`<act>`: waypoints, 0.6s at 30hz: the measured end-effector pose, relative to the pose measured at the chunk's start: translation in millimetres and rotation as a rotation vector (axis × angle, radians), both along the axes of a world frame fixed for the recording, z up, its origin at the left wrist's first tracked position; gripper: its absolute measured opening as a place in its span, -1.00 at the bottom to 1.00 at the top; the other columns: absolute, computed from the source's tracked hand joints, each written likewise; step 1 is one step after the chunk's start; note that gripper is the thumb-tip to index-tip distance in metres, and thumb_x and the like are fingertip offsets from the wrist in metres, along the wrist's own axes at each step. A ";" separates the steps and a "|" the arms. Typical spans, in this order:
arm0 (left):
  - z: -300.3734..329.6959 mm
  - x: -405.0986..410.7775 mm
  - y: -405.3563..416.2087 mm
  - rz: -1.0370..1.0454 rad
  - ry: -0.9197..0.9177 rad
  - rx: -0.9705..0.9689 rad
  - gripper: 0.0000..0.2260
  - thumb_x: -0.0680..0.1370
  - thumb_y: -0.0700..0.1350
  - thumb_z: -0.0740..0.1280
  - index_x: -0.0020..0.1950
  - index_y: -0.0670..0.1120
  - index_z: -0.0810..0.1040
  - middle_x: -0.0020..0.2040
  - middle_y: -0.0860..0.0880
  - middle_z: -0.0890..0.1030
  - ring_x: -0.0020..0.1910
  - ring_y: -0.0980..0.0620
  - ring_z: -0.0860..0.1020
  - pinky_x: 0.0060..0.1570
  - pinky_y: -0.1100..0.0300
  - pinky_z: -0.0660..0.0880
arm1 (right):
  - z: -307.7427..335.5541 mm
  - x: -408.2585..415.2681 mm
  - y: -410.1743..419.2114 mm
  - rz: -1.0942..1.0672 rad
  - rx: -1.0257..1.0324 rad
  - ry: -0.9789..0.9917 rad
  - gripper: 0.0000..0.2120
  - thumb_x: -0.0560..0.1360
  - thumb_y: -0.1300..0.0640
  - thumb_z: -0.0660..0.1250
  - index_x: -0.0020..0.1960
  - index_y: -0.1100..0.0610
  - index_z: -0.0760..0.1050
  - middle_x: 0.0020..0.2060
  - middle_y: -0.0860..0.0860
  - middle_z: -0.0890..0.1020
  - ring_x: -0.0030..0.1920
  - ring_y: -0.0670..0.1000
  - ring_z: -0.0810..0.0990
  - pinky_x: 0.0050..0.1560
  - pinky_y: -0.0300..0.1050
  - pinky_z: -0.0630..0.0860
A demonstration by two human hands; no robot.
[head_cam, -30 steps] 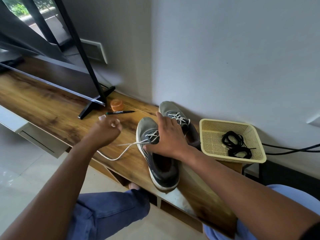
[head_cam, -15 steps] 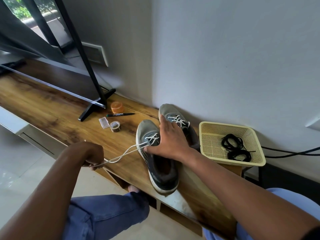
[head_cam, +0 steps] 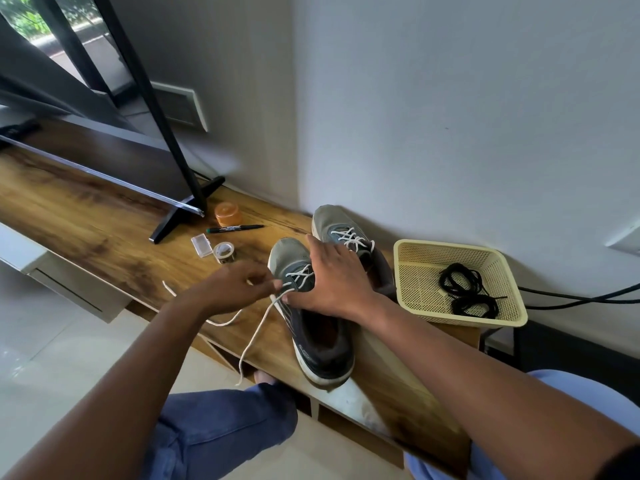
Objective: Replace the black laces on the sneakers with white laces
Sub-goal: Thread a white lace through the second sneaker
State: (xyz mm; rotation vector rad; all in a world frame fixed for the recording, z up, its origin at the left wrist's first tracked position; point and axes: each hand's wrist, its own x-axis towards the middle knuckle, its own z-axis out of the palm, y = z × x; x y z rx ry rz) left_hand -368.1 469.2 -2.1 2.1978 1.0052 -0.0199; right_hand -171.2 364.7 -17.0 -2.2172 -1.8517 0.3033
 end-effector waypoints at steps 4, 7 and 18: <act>-4.3 16.7 -8.7 -0.052 -0.019 0.016 -0.83 0.64 0.05 0.40 -0.13 0.08 0.66 -0.09 0.04 0.65 -0.03 0.04 0.60 0.07 -0.05 0.58 | -0.6 1.1 -0.9 -0.005 0.028 -0.013 0.05 0.32 -0.51 0.29 0.56 0.13 0.14 0.38 0.17 0.50 0.42 0.26 0.39 0.42 0.21 0.33; -3.6 15.6 -5.5 -0.029 -0.016 -0.007 -0.82 0.62 0.01 0.42 -0.15 0.00 0.68 -0.10 0.01 0.66 -0.04 0.02 0.61 0.08 -0.09 0.59 | 0.6 0.6 -1.3 0.013 0.010 0.001 0.09 0.31 -0.52 0.29 0.58 0.14 0.11 0.42 0.16 0.47 0.45 0.25 0.36 0.44 0.21 0.30; -4.3 8.2 -1.3 0.154 0.029 -0.015 -0.90 0.63 -0.10 0.40 -0.08 -0.02 0.66 -0.08 -0.07 0.70 -0.04 -0.09 0.67 0.04 -0.11 0.65 | 0.4 4.2 -4.0 0.028 -0.023 -0.011 0.10 0.28 -0.58 0.18 0.57 0.14 0.14 0.43 0.18 0.47 0.47 0.27 0.34 0.44 0.21 0.27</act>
